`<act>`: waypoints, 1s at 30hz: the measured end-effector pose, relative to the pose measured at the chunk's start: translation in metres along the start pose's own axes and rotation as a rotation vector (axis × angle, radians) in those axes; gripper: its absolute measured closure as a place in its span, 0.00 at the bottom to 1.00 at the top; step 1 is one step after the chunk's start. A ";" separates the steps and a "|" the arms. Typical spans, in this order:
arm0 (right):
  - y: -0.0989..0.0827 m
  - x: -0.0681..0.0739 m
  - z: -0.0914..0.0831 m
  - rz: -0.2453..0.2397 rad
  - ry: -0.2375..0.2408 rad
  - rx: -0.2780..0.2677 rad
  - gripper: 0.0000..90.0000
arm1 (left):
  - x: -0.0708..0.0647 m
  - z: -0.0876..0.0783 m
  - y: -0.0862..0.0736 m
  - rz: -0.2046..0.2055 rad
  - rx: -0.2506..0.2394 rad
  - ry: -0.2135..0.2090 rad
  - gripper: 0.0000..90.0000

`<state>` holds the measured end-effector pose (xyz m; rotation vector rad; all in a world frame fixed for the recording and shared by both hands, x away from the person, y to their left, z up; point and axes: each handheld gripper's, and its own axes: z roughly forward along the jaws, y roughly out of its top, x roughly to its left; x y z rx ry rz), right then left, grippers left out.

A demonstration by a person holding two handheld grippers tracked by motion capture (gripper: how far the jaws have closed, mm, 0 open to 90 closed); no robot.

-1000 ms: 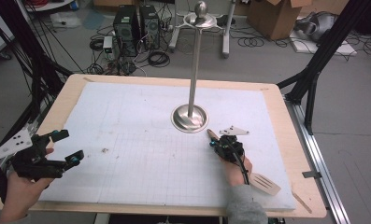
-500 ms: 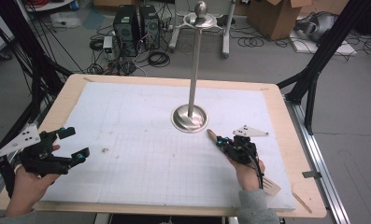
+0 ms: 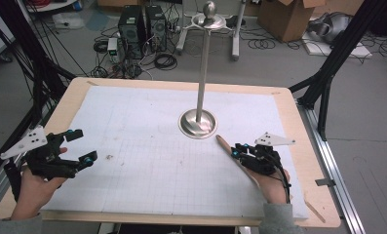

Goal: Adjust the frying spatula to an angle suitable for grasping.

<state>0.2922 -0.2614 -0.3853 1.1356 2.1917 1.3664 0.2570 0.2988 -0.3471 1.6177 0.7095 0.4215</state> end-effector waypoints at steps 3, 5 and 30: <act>-0.001 -0.004 -0.004 -0.005 0.035 0.021 0.63 | 0.001 0.001 0.000 -0.005 -0.006 -0.001 0.03; -0.002 -0.005 -0.006 -0.005 0.038 0.019 0.58 | 0.001 0.001 0.001 -0.005 -0.006 -0.005 0.03; -0.012 -0.031 -0.041 0.028 0.073 -0.016 0.17 | 0.002 0.009 0.001 -0.010 0.001 -0.019 0.03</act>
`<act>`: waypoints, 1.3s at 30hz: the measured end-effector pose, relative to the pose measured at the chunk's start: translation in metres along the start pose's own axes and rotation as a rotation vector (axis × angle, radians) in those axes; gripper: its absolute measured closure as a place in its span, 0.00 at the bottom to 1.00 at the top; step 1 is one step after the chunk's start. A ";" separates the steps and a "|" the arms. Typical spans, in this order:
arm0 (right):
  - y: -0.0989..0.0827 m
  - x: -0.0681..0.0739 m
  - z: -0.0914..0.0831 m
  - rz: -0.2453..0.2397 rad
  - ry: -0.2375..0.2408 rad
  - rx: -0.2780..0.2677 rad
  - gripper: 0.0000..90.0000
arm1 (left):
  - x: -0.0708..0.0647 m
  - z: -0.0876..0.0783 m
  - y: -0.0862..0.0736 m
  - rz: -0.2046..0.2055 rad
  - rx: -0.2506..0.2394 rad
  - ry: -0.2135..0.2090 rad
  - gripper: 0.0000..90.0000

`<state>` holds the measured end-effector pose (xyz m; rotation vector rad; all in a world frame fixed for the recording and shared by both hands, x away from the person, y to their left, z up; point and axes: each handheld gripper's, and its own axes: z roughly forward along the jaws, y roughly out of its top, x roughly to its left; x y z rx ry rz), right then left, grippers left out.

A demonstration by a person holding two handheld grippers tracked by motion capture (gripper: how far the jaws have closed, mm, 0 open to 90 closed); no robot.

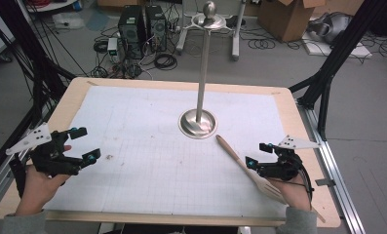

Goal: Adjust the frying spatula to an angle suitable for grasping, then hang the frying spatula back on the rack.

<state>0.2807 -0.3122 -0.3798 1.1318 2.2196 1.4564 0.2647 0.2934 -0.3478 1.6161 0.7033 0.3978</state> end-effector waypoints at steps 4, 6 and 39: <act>-0.001 -0.001 0.001 0.000 -0.002 0.004 0.17 | 0.000 -0.001 0.000 0.000 -0.003 0.001 0.03; -0.002 -0.002 0.002 -0.005 -0.002 0.004 0.17 | 0.001 -0.002 0.000 -0.002 -0.002 0.003 0.03; -0.013 -0.016 0.021 -0.007 -0.032 0.043 0.17 | 0.000 0.002 -0.002 -0.001 0.012 0.002 0.03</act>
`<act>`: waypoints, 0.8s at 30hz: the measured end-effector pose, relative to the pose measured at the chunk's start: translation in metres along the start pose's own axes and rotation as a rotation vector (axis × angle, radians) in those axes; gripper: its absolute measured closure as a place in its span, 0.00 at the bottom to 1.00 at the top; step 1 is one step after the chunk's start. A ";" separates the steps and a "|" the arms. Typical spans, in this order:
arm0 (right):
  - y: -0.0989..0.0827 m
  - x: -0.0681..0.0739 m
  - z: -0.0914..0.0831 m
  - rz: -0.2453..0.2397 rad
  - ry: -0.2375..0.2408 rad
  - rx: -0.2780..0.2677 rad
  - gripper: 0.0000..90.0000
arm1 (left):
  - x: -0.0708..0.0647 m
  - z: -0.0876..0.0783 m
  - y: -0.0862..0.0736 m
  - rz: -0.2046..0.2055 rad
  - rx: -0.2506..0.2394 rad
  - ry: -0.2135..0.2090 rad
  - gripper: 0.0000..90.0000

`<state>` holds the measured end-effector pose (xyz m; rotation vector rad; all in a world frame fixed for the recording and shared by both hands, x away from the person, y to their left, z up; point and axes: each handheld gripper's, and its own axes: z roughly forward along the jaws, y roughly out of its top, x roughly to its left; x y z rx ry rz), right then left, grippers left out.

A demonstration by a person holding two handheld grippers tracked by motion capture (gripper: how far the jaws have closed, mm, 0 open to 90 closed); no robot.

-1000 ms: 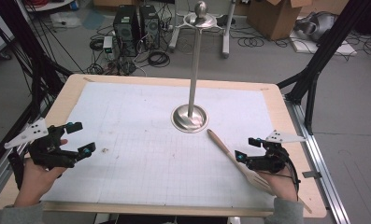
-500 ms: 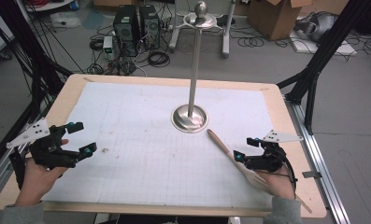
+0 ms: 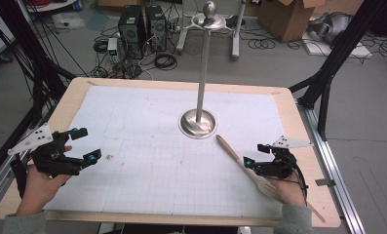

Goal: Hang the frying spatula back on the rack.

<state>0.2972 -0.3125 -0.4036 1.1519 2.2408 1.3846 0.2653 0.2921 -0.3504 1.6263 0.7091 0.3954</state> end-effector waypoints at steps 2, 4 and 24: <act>-0.001 -0.001 0.002 -0.005 -0.004 0.008 0.17 | 0.000 0.000 -0.001 -0.001 0.003 0.000 0.03; -0.002 -0.001 0.005 -0.004 -0.003 0.020 0.17 | 0.000 0.000 -0.001 -0.002 0.005 0.002 0.03; -0.013 -0.001 0.022 0.004 -0.018 0.090 0.20 | 0.000 -0.004 -0.002 -0.001 0.003 0.010 0.03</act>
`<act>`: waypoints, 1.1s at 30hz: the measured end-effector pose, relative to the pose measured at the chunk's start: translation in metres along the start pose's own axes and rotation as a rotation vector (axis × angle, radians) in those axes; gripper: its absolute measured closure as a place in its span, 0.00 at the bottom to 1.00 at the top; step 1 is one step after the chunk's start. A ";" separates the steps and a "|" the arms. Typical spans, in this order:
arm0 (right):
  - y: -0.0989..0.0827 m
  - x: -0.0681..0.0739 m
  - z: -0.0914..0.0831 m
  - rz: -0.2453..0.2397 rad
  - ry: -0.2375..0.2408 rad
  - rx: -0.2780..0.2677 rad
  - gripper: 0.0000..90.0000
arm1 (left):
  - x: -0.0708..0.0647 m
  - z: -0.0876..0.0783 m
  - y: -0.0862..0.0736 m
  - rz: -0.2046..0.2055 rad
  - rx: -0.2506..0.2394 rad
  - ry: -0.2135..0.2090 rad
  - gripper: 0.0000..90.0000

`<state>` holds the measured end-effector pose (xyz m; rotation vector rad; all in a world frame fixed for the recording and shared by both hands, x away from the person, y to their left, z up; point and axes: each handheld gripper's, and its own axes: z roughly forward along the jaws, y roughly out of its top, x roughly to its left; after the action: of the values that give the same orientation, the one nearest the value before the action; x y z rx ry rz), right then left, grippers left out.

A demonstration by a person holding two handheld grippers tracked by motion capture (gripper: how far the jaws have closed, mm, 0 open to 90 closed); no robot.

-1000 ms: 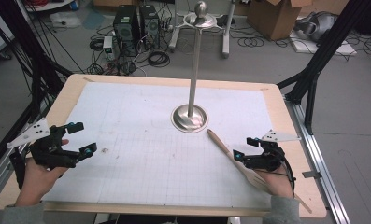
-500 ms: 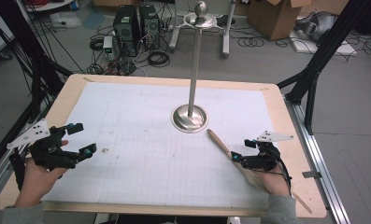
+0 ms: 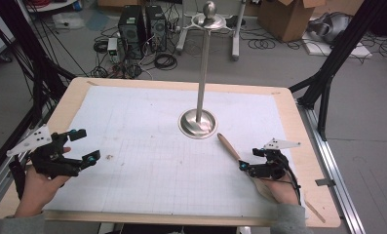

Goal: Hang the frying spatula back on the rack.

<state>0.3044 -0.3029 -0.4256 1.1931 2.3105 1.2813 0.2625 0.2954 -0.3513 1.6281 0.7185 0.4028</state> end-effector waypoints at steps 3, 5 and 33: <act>-0.001 0.003 0.001 -0.015 -0.005 0.009 0.23 | 0.000 -0.001 0.000 -0.002 -0.003 0.002 0.03; -0.002 0.004 0.001 -0.022 -0.012 0.012 0.25 | 0.001 0.000 0.000 -0.004 -0.003 0.003 0.03; -0.021 0.016 0.002 -0.048 -0.121 0.079 0.56 | 0.001 0.002 -0.002 -0.009 0.003 0.001 0.03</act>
<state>0.2842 -0.2959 -0.4409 1.1973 2.3068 1.0803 0.2647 0.2946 -0.3537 1.6272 0.7273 0.3968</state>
